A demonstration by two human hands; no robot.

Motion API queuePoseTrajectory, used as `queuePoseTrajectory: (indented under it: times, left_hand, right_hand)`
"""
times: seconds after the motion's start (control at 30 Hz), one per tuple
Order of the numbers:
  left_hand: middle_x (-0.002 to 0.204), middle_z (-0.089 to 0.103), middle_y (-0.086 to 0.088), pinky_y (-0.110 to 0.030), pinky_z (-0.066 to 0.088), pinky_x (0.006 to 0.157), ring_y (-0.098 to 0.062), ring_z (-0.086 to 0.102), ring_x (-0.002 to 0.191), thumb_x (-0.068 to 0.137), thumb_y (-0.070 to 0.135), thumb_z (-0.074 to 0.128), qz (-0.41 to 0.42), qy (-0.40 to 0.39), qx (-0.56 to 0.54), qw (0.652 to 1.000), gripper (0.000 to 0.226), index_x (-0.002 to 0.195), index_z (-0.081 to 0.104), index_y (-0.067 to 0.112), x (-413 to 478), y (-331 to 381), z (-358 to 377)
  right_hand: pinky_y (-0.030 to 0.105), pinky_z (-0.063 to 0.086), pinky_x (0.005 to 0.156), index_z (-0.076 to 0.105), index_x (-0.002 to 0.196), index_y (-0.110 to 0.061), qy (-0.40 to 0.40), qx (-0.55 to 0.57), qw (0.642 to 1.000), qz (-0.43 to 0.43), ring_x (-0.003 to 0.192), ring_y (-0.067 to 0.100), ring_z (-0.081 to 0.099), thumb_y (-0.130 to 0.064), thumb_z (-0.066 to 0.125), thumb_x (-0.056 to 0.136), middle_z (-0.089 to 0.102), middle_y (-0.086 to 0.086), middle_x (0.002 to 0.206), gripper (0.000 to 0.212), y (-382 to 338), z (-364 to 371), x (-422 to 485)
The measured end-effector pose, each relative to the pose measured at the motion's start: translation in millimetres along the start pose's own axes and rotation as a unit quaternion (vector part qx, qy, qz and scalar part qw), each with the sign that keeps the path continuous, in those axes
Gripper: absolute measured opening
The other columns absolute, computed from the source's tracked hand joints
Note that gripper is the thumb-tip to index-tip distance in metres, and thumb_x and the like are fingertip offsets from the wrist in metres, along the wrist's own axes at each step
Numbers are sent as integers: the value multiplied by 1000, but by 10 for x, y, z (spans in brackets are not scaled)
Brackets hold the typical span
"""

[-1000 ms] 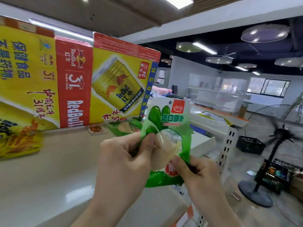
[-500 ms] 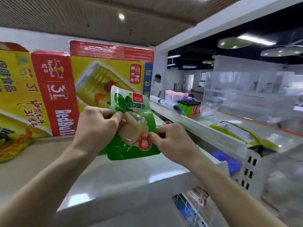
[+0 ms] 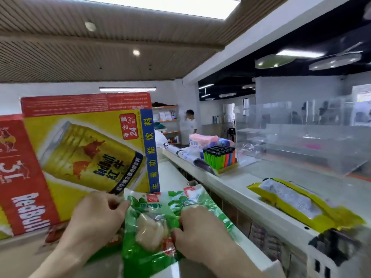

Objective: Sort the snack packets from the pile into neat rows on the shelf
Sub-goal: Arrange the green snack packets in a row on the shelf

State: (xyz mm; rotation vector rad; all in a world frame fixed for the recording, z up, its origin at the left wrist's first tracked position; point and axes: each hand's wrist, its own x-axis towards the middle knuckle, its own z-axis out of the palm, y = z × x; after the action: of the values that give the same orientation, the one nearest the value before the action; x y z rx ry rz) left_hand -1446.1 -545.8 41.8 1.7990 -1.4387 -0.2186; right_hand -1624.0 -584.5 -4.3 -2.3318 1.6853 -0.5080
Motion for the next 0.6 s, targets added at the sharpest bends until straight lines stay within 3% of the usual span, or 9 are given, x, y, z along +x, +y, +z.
queuePoseTrajectory:
  times: [0.07,0.2,0.3,0.37,0.47,0.6]
  left_hand:
    - [48,66,3,-15,40,39,-8,63,44,92,23,68,-18,-22,5,1000,30,64,70,12,3,38,-6]
    - [48,66,2,-19,40,40,-9,62,43,87,25,74,-46,-48,23,998,27,63,71,13,36,52,37]
    - [49,66,6,-25,50,51,-11,64,47,84,22,77,-56,-43,49,996,22,62,73,18,40,0,27]
    - [50,67,-1,-30,54,56,-19,67,49,84,17,76,-75,-45,43,995,21,63,74,15,53,-42,8]
    - [52,68,-10,-30,54,53,-23,67,47,86,11,73,-101,-59,33,993,18,68,73,7,75,-90,-13]
    - [52,67,-14,-28,50,48,-21,64,42,87,6,71,-112,-67,30,991,19,69,72,2,90,-136,-40]
  right_hand:
    - [37,44,86,55,96,-15,1,-24,1000,-9,113,29,52,-35,53,92,54,14,113,20,2,-46,-25]
    - [40,44,96,55,116,-11,6,-39,999,-21,113,30,52,-35,52,93,49,16,122,33,-17,-56,-46]
    - [39,45,96,58,108,-12,-2,-23,999,-29,110,29,54,-39,51,94,51,15,119,31,-9,-49,-55]
    - [38,47,93,56,94,-15,-4,-13,999,-45,104,29,56,-43,50,94,54,14,110,29,-8,-34,-62]
    - [37,50,86,54,83,-15,-10,0,998,-67,94,30,57,-44,49,94,55,9,93,32,-10,-23,-84]
    - [35,47,82,55,83,-15,-6,20,997,-72,83,26,53,-40,48,95,50,5,87,29,8,-22,-95]
